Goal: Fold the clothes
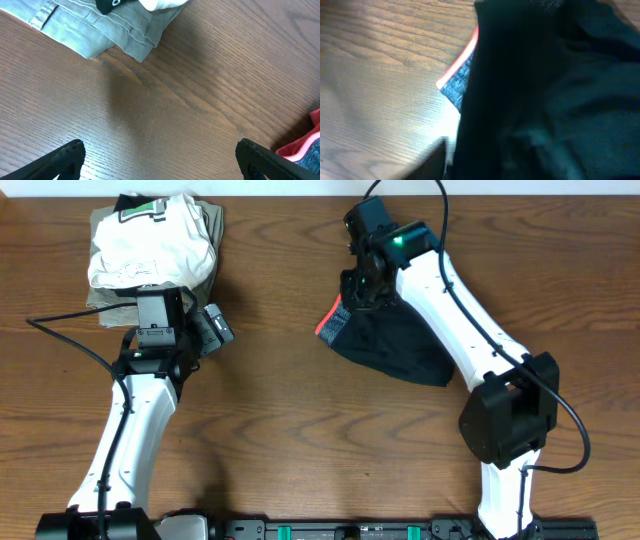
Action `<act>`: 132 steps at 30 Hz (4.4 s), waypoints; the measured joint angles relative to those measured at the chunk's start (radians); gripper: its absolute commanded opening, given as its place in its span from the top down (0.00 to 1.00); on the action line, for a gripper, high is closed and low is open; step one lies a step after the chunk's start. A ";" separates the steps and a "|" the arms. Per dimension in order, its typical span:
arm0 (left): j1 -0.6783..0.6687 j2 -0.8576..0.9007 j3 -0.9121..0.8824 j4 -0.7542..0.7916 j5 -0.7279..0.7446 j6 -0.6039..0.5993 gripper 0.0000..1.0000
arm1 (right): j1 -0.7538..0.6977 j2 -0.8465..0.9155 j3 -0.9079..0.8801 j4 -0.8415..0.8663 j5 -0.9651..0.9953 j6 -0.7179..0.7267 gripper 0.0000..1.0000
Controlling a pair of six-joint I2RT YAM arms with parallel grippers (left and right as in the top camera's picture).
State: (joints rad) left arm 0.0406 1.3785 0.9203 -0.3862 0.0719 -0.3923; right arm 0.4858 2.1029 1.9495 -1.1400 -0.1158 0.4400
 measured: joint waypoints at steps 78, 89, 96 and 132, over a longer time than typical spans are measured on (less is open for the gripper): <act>0.000 0.000 0.000 0.000 0.000 0.000 0.02 | -0.008 0.089 -0.034 0.173 0.094 0.016 0.03; 0.000 0.000 0.000 0.000 0.000 0.000 0.02 | -0.130 -0.394 -0.006 -0.086 0.134 0.019 0.01; 0.000 0.000 0.000 0.000 0.000 0.000 0.02 | -0.182 -0.367 -0.091 -0.188 0.155 0.019 0.01; 0.000 0.000 0.000 -0.046 0.070 -0.297 0.08 | -0.211 -0.345 -0.766 0.628 -0.158 0.098 0.91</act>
State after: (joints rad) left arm 0.0406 1.3785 0.9203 -0.4324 0.1421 -0.6891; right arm 0.2749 1.7580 1.1835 -0.5117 -0.2741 0.5381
